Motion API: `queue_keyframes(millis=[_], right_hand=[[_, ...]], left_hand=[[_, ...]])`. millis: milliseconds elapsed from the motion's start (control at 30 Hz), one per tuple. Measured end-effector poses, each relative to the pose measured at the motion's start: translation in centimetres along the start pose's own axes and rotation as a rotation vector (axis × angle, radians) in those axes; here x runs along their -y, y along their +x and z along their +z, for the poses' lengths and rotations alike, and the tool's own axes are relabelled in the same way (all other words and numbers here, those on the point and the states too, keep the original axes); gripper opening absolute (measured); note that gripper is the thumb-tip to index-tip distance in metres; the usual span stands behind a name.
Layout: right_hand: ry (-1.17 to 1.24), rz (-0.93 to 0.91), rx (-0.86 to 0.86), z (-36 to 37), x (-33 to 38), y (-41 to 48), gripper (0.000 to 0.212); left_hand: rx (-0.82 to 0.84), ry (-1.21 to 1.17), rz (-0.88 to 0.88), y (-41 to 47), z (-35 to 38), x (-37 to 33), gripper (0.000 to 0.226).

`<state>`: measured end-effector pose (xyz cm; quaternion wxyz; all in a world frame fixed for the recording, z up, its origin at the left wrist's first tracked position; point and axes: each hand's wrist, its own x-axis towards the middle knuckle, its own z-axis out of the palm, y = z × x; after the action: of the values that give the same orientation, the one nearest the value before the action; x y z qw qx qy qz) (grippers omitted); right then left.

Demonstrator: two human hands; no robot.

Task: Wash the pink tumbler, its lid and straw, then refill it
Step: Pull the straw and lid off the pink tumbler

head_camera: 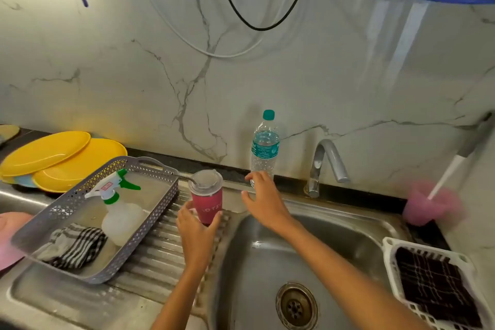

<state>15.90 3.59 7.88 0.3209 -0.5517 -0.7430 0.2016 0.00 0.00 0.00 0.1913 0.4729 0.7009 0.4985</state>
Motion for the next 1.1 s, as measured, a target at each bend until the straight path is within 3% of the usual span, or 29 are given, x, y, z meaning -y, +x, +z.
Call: queue_keyframes(millis=[100, 200, 300, 467, 700, 933, 1100], right_hand=[[0.047, 0.049, 0.051, 1.7, 0.3, 1.7, 0.043], [0.081, 0.06, 0.113, 3.2, 0.9, 3.3, 0.055], [0.097, -0.002, 0.117, 4.5, 1.3, 4.7, 0.058], [0.161, -0.144, 0.057, 5.8, 2.9, 5.8, 0.039], [0.156, -0.206, -0.006, 6.2, 4.4, 5.3, 0.016], [0.139, -0.239, -0.013, 6.4, 5.8, 5.3, 0.015], [0.266, -0.307, -0.124, 5.0, 8.0, 6.0, 0.015]], left_hand=[[0.057, -0.037, -0.074, 1.8, 0.4, 0.6, 0.112], [0.127, -0.112, -0.081, 3.7, 1.4, 1.6, 0.12], [0.154, -0.268, -0.054, 5.1, 2.0, 2.0, 0.114], [0.184, -0.318, -0.077, 5.7, 2.8, 1.8, 0.091], [0.209, -0.259, -0.057, 4.8, 2.6, 1.8, 0.092], [0.255, -0.251, -0.117, 4.4, 2.3, 1.9, 0.092], [0.255, -0.283, -0.119, 4.4, 2.1, 1.8, 0.092]])
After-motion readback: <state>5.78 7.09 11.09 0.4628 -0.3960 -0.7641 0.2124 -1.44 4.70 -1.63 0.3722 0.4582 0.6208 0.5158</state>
